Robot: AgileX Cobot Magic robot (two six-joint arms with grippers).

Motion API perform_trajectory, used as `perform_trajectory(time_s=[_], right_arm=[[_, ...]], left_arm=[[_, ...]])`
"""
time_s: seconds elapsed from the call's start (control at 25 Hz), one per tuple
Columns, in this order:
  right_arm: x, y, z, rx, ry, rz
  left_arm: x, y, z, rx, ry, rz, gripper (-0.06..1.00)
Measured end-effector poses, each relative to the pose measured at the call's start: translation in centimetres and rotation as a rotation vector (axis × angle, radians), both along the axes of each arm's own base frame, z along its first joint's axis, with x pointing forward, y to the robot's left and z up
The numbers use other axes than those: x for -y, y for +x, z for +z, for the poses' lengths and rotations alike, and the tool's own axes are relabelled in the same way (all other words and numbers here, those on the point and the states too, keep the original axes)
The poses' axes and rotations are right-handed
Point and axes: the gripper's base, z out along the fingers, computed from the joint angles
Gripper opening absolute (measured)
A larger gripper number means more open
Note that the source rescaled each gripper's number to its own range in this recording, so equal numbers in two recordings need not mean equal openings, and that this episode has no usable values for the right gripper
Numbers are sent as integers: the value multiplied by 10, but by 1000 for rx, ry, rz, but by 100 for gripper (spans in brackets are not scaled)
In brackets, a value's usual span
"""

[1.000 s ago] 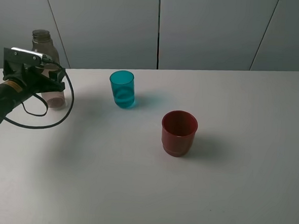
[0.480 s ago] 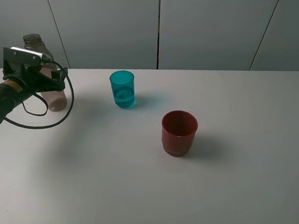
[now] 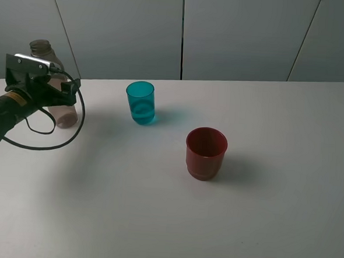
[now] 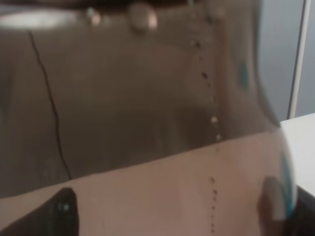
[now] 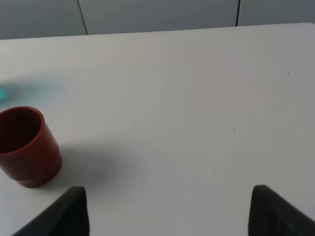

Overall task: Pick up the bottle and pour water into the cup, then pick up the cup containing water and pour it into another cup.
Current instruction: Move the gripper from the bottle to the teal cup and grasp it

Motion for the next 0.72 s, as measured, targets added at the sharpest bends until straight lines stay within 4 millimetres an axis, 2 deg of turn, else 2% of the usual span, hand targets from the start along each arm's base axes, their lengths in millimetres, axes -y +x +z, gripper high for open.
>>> perform_trajectory(time_s=[0.72], right_arm=[[0, 0, 0, 0, 0, 0]], left_arm=[[-2, -9, 50, 7, 49, 19, 99]])
